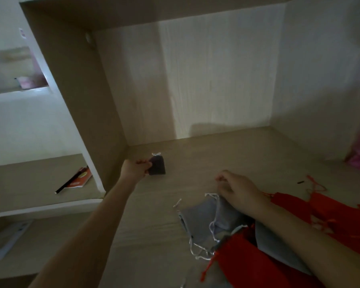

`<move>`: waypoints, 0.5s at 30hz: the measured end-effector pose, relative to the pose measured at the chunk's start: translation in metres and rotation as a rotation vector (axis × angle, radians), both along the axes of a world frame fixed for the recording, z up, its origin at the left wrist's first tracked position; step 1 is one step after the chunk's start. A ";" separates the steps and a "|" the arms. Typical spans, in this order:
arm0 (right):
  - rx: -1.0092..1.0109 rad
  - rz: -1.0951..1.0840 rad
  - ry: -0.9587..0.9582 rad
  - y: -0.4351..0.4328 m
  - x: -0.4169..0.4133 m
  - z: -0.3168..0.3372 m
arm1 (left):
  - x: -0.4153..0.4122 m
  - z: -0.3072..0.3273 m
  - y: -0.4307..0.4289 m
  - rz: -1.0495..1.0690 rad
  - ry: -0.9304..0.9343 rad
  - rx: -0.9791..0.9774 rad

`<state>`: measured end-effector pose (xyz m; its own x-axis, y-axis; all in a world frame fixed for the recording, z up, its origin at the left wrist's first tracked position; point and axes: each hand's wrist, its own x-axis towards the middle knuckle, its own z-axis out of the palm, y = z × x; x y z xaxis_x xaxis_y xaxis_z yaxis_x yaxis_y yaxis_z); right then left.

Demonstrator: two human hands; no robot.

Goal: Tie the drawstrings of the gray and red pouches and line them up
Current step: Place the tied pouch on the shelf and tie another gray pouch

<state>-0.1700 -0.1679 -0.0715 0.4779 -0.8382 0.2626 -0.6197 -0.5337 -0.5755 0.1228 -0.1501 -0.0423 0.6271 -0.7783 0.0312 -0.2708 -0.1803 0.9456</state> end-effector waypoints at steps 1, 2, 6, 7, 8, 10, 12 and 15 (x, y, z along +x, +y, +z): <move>-0.042 0.011 0.066 -0.001 0.000 -0.004 | 0.008 -0.003 -0.010 0.030 -0.014 0.022; -0.083 0.029 0.101 -0.001 0.000 -0.007 | 0.015 -0.005 -0.020 0.054 -0.031 0.047; -0.138 0.058 0.097 -0.003 -0.002 -0.013 | 0.032 -0.011 -0.044 0.098 -0.179 0.151; -0.139 0.064 0.098 -0.004 -0.002 -0.013 | 0.033 -0.010 -0.046 0.086 -0.228 0.184; -0.144 0.071 0.099 -0.005 -0.002 -0.013 | 0.035 -0.010 -0.049 0.076 -0.276 0.217; -0.147 0.082 0.102 -0.004 -0.002 -0.013 | 0.040 -0.009 -0.053 0.071 -0.338 0.275; -0.146 0.092 0.109 -0.003 -0.003 -0.013 | 0.041 -0.007 -0.057 0.066 -0.371 0.313; -0.124 0.107 0.131 -0.001 -0.004 -0.012 | 0.041 -0.004 -0.058 0.040 -0.434 0.373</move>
